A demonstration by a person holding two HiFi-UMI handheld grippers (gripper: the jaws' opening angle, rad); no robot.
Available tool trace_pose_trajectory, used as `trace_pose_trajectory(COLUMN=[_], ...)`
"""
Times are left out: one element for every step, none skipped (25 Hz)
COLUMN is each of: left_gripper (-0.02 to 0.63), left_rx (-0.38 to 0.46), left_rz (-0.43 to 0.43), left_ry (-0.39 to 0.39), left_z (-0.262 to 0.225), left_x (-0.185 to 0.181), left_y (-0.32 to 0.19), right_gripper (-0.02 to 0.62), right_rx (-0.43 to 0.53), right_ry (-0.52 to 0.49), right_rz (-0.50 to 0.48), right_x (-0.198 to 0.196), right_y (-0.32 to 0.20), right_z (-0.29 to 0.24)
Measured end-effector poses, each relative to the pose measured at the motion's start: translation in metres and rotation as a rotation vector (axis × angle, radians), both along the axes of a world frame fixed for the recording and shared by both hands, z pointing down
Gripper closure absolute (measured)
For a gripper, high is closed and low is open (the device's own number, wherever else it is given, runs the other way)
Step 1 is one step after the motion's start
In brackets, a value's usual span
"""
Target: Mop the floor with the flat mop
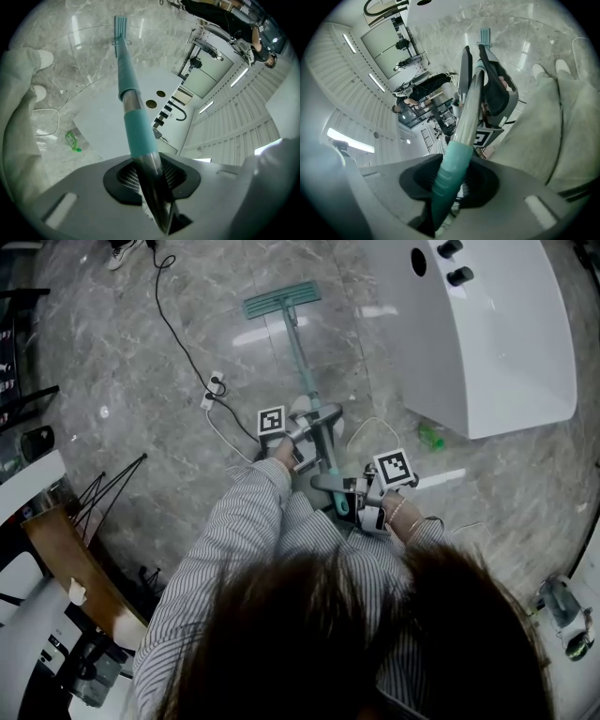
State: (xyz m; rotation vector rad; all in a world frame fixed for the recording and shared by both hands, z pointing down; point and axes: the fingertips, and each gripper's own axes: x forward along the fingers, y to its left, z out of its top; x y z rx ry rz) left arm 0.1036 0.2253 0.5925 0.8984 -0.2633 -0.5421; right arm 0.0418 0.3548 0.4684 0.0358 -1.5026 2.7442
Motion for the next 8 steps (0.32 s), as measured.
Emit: trace_pose_trajectory(left_gripper=[0.517,0.517,0.518,0.518,0.518,0.517,0.517,0.517], left_rx=[-0.003,-0.010,-0.017,-0.021,-0.021,-0.020,-0.018,-0.016], left_rz=[0.017,0.030,0.038,0.042,0.045,0.049,0.055,0.061], left_ry=[-0.003,-0.012,-0.025,-0.038,-0.047,-0.053,-0.057,-0.059], left_z=[0.002,0.004,0.006,0.008,0.009,0.010,0.012,0.014], left_x=[0.001,0.000,0.000,-0.001,-0.002,-0.002,-0.002,-0.003], left_y=[0.001,0.003,0.003,0.002,0.000,-0.002,-0.004,-0.006], right_gripper=[0.492,0.492,0.492,0.492,0.492,0.492,0.492,0.492], right_rx=[0.002,0.001,-0.001,-0.002,-0.001,0.001,0.003,0.005], right_ry=[-0.001,-0.001,0.000,0.001,0.002,0.002,0.002,0.001], right_rz=[-0.003,-0.006,-0.008,-0.010,-0.011,-0.012,-0.013,-0.015], right_x=[0.000,0.000,0.001,0.001,0.002,0.003,0.003,0.004], right_y=[0.001,0.003,0.004,0.005,0.004,0.004,0.003,0.002], right_z=[0.000,0.000,0.000,0.000,0.001,0.001,0.001,0.001])
